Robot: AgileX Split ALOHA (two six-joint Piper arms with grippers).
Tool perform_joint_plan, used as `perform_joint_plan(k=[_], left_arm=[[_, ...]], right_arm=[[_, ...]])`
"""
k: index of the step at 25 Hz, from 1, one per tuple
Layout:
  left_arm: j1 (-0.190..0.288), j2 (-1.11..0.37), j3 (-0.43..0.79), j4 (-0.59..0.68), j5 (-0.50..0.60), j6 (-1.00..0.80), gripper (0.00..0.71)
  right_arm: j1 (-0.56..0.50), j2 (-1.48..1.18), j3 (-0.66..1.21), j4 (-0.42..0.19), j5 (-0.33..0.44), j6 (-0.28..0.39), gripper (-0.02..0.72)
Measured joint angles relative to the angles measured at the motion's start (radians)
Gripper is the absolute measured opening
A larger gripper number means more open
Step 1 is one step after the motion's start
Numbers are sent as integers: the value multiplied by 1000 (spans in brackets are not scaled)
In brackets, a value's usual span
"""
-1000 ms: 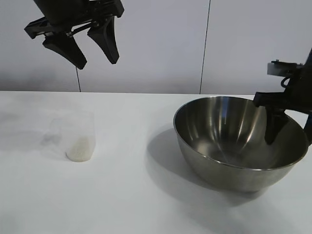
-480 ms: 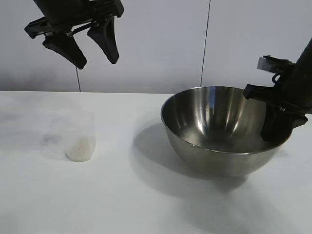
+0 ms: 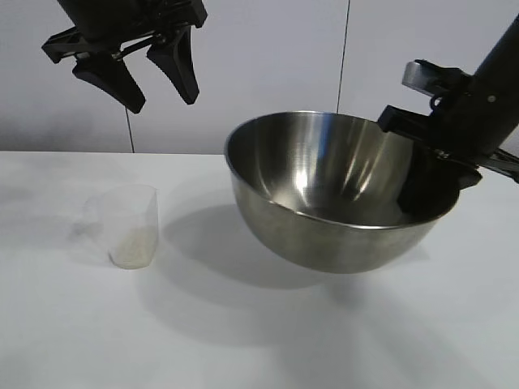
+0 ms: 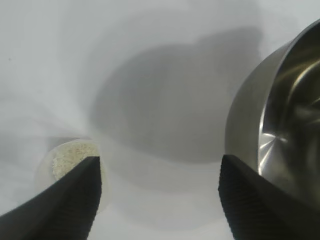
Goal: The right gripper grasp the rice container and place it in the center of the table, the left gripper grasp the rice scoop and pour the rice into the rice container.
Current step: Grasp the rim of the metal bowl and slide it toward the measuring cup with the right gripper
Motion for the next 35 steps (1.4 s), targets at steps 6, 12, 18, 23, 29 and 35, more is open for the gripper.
perform_joint_plan(k=[6, 12, 18, 23, 29, 35], left_arm=[[0, 0, 0, 0, 0, 0, 489], [0, 0, 0, 0, 0, 0, 489], [0, 0, 0, 0, 0, 0, 489], [0, 0, 0, 0, 0, 0, 489], [0, 0, 0, 1, 0, 0, 489], [0, 0, 0, 1, 0, 0, 489]], right_arm=[[105, 47, 0, -9, -79, 108, 12], [159, 122, 0, -14, -166, 163, 12], [164, 149, 0, -16, -170, 173, 21], [164, 150, 0, -7, -170, 174, 235], [158, 121, -5, -7, -156, 204, 407], [96, 13, -71, -19, -49, 206, 412]])
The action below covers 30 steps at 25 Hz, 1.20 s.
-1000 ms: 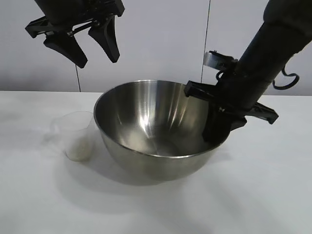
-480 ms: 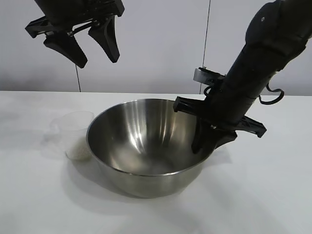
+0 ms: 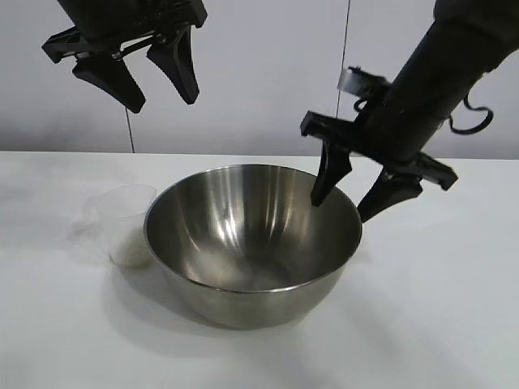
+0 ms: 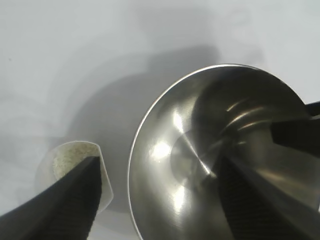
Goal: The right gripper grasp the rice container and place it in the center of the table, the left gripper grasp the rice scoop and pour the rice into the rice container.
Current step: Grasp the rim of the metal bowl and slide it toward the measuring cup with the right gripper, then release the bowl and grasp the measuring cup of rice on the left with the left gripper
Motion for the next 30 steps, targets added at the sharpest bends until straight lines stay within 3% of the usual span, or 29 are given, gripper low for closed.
perform_joint_plan(k=[7, 17, 21, 30], left_arm=[[0, 0, 0, 0, 0, 0, 489], [0, 0, 0, 0, 0, 0, 489], [0, 0, 0, 0, 0, 0, 489], [0, 0, 0, 0, 0, 0, 489]], right_arm=[[-76, -107, -113, -135, 181, 30, 412], [-216, -184, -180, -128, 347, 37, 412], [-265, -217, -180, -130, 359, 38, 412], [-268, -253, -180, -127, 359, 38, 412]])
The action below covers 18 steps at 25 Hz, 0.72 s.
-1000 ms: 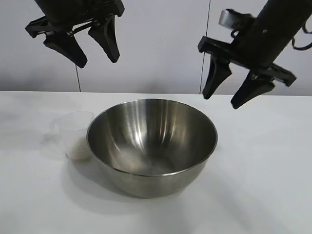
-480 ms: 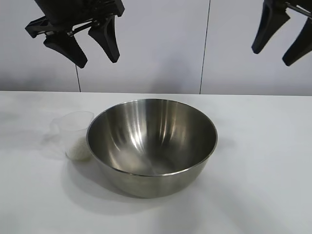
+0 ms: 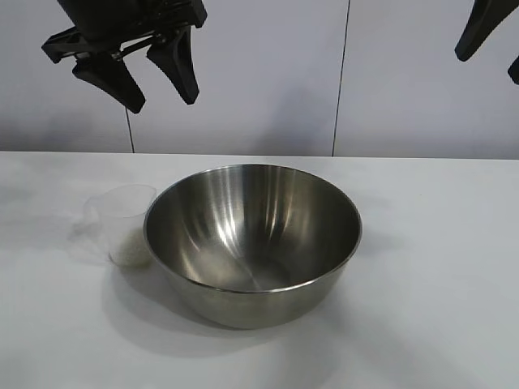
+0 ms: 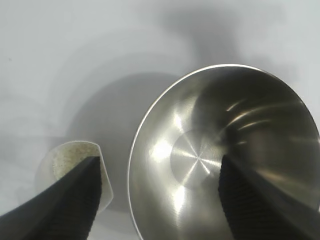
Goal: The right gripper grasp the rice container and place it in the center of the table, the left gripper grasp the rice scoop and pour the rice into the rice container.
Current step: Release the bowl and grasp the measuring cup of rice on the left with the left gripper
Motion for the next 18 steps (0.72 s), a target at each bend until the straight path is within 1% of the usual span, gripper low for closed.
perform_joint_plan(k=[9, 15, 18], left_arm=[[0, 0, 0, 0, -26, 0, 489], [0, 0, 0, 0, -76, 0, 489], [0, 0, 0, 0, -71, 0, 499]], right_arm=[[0, 0, 0, 0, 0, 0, 412], [0, 0, 0, 0, -6, 0, 412], [0, 0, 0, 0, -7, 0, 412]])
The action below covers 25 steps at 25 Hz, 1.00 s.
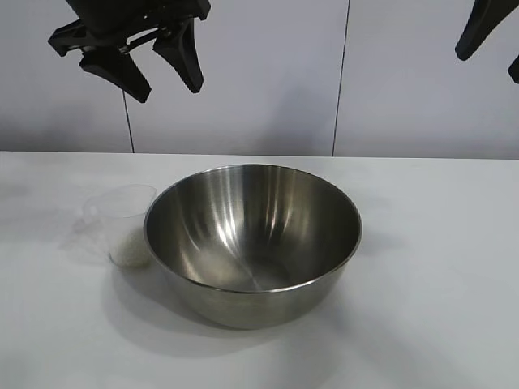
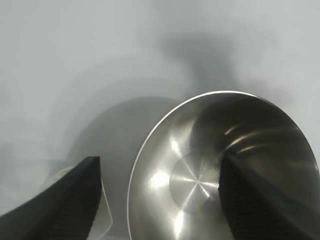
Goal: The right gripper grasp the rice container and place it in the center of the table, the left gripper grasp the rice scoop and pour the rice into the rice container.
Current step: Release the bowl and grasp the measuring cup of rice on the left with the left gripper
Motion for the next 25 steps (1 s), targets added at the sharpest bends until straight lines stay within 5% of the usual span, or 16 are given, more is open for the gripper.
perform_joint_plan(k=[6, 11, 20, 25], left_arm=[[0, 0, 0, 6, 56, 3, 616], [0, 0, 0, 5, 58, 5, 627], [2, 0, 0, 5, 60, 5, 630], [65, -47, 0, 5, 113, -9, 630]], right_arm=[[0, 0, 0, 0, 0, -4, 412], [0, 0, 0, 20, 0, -4, 412], [3, 0, 141, 146, -55, -53, 412], [3, 0, 182, 147, -82, -62, 412]])
